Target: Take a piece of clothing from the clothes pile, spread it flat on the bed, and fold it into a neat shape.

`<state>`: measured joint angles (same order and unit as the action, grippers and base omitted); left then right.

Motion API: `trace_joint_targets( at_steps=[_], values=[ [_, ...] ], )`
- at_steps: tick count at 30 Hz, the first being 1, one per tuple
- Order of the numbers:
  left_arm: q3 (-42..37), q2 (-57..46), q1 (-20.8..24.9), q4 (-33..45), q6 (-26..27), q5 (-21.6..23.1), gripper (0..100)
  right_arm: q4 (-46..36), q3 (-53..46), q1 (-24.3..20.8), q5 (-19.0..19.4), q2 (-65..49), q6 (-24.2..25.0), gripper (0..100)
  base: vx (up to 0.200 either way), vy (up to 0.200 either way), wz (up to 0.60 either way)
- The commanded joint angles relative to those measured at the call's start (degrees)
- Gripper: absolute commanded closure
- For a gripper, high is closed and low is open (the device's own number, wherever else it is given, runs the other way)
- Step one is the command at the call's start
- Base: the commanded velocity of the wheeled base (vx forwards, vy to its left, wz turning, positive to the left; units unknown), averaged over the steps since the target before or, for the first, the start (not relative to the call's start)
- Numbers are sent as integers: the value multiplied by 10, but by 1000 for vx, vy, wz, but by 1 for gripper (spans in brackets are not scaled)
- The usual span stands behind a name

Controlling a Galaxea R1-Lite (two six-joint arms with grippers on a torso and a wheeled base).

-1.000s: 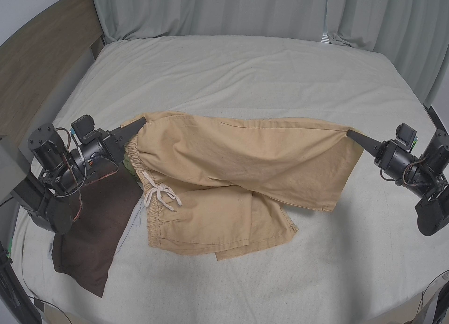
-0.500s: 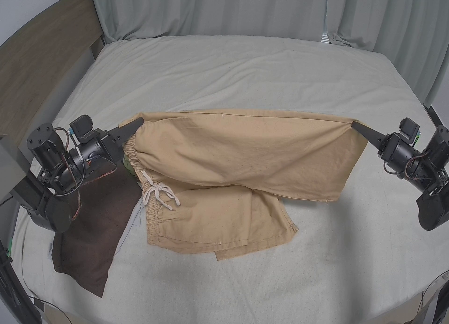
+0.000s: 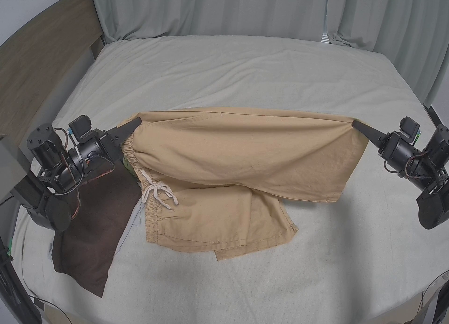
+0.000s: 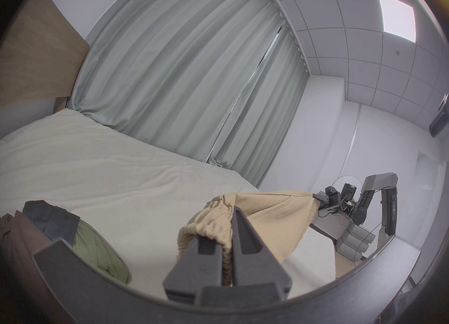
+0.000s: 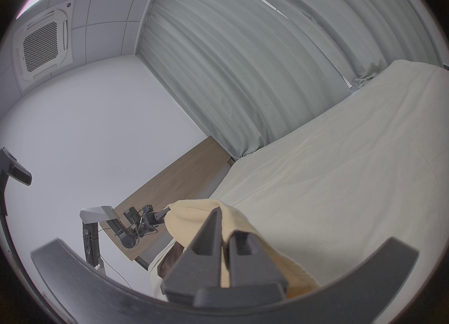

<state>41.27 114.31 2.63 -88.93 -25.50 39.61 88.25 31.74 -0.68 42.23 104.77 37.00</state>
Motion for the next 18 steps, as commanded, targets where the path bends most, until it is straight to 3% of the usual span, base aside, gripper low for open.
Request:
trace_joint_targets(
  at_steps=[1,18],
  values=[
    [0,3,4,0,-1,-1,100,0,2,-5,-1,3,-1,100,0,0,0],
    [46,73,3,-1,-3,-18,100,-4,155,-6,-3,136,3,100,0,0,0]
  ],
)
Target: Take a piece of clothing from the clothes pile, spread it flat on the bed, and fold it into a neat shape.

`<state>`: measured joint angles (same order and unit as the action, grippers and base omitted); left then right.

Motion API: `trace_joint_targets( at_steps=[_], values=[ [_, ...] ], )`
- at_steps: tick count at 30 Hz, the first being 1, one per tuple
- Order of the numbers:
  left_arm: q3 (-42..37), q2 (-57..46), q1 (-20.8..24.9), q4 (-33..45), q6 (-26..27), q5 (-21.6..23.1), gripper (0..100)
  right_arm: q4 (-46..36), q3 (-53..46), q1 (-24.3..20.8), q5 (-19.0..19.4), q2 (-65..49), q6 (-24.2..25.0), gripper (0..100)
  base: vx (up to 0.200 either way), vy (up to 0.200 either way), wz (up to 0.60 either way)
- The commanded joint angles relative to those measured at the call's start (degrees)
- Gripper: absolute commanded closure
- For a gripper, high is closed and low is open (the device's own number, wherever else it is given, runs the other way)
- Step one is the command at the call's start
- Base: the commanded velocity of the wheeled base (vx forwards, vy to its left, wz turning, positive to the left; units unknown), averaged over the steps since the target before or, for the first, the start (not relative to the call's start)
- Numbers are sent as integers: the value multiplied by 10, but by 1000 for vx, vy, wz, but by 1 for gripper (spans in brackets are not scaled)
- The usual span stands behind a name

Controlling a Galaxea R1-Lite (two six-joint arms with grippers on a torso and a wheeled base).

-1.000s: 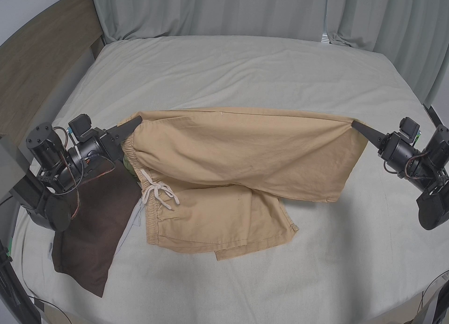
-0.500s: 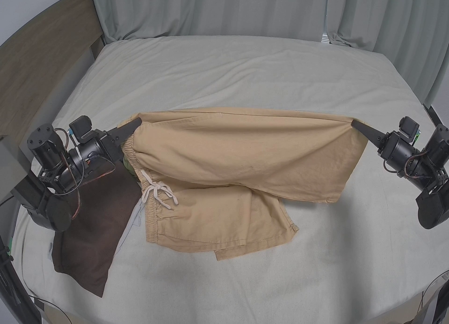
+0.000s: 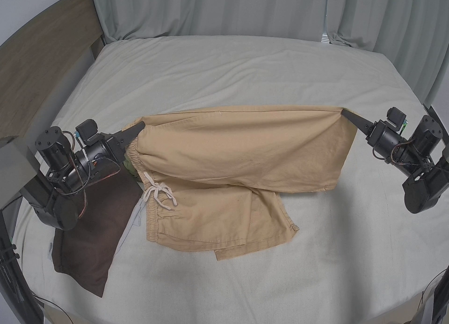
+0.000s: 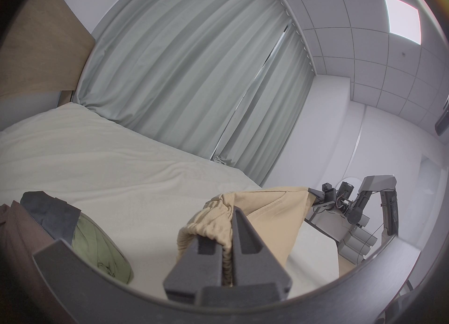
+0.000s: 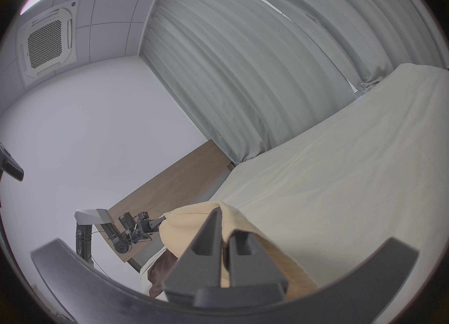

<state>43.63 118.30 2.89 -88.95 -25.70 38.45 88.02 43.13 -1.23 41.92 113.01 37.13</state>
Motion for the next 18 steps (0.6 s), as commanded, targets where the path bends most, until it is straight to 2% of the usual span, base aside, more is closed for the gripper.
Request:
trace_joint_targets(
  at_steps=[1,7,11,18],
  values=[
    [30,38,1,0,-5,-13,100,-2,50,-1,0,62,1,100,0,0,0],
    [63,60,8,0,-32,-32,100,1,99,0,-1,108,13,100,0,0,0],
    [81,65,11,0,-52,-36,100,1,124,-1,-20,129,35,100,0,0,0],
    [112,101,7,0,-55,-39,100,-1,180,0,-22,169,44,100,0,0,0]
  ],
)
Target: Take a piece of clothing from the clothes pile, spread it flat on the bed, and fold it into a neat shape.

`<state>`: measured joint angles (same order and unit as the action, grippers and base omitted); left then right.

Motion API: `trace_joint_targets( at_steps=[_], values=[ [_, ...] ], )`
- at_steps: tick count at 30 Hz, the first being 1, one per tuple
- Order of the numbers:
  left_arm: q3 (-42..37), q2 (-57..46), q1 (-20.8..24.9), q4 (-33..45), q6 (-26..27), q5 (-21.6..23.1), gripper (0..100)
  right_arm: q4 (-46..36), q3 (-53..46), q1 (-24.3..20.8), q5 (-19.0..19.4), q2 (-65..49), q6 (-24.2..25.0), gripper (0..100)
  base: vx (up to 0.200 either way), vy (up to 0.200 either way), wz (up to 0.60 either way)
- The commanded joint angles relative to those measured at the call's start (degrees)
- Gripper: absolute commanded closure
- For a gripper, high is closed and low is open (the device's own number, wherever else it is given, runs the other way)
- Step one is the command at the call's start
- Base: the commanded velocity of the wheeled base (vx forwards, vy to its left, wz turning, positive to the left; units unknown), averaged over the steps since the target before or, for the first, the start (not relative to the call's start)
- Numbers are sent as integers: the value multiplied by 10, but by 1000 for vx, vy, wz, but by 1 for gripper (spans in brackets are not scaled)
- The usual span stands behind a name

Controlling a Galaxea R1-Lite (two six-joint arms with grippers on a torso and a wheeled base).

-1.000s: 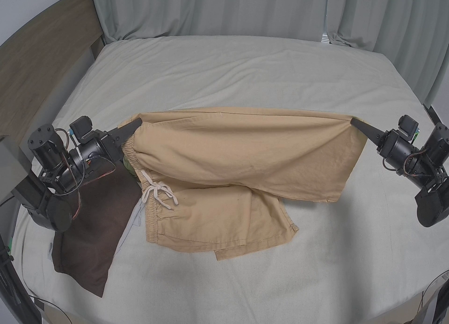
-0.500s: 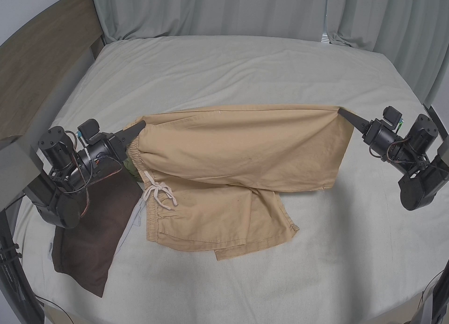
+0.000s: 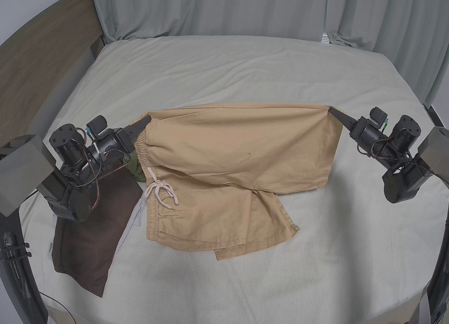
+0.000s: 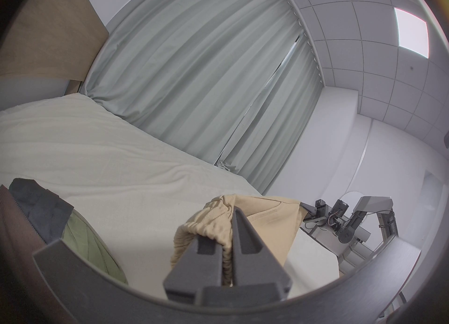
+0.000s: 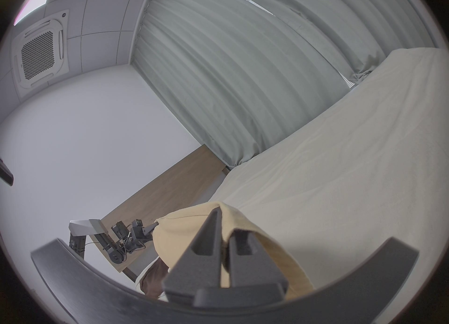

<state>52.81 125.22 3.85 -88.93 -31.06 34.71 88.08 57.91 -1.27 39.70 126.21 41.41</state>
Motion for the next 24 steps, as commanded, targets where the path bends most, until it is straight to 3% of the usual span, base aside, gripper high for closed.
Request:
trace_joint_targets(
  at_steps=[1,24],
  values=[
    [26,40,-3,0,-1,-2,100,-3,39,1,-1,42,2,100,0,0,0],
    [136,128,-17,-1,-51,-27,100,-41,196,-7,-2,147,2,100,0,0,0]
  ],
)
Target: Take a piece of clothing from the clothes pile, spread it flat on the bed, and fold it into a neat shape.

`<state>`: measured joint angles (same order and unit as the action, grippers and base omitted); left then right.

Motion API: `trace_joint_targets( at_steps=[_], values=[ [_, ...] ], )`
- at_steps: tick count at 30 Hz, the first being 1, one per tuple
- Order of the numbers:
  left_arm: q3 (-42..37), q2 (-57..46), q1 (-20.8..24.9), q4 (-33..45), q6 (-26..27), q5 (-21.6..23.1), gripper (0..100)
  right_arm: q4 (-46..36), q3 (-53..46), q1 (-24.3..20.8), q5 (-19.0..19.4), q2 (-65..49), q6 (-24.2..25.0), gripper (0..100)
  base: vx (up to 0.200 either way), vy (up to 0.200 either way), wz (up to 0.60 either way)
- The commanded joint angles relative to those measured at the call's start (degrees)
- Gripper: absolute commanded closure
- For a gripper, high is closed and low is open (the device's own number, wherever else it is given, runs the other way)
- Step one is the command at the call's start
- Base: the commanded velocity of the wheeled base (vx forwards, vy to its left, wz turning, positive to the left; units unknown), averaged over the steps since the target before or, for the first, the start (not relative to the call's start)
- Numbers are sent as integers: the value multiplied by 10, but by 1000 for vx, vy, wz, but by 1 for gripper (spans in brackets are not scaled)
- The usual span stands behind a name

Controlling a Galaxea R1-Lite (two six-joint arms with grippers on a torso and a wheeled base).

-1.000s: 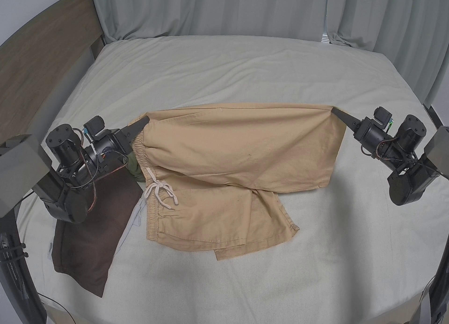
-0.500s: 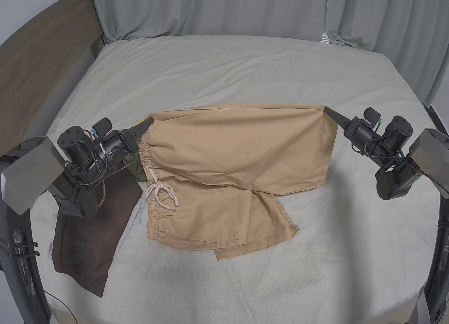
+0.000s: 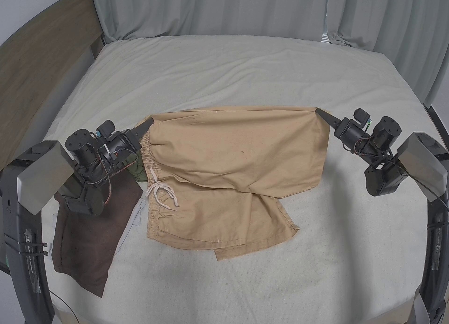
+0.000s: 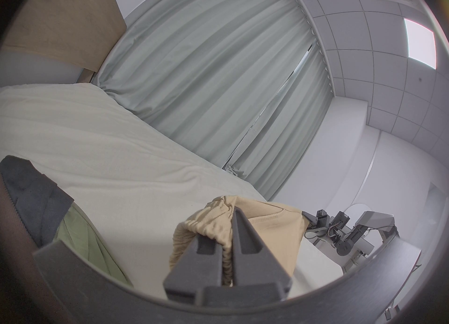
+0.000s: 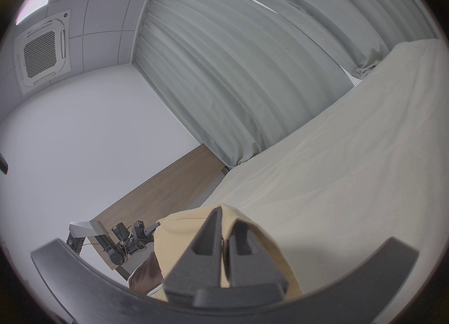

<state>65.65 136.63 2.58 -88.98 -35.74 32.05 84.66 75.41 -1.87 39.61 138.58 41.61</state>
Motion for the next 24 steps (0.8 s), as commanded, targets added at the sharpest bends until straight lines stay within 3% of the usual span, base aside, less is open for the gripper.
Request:
trace_joint_targets(
  at_steps=[1,11,12,17,18,24],
  values=[
    [9,14,-5,-1,-11,-1,100,-13,27,-1,-2,27,0,100,0,0,0],
    [17,19,-4,0,-24,1,100,-17,53,-1,-2,39,0,100,0,0,0],
    [21,21,-4,0,-25,0,0,-17,56,-1,-2,40,0,100,0,0,0],
    [37,25,-2,0,-27,0,0,-17,66,-1,-7,39,0,100,0,0,0],
    [37,24,1,0,-36,0,0,-21,89,-1,-18,41,0,0,0,0,0],
    [39,24,2,1,-67,-16,0,-37,112,0,-37,59,-2,0,0,0,0]
  ],
)
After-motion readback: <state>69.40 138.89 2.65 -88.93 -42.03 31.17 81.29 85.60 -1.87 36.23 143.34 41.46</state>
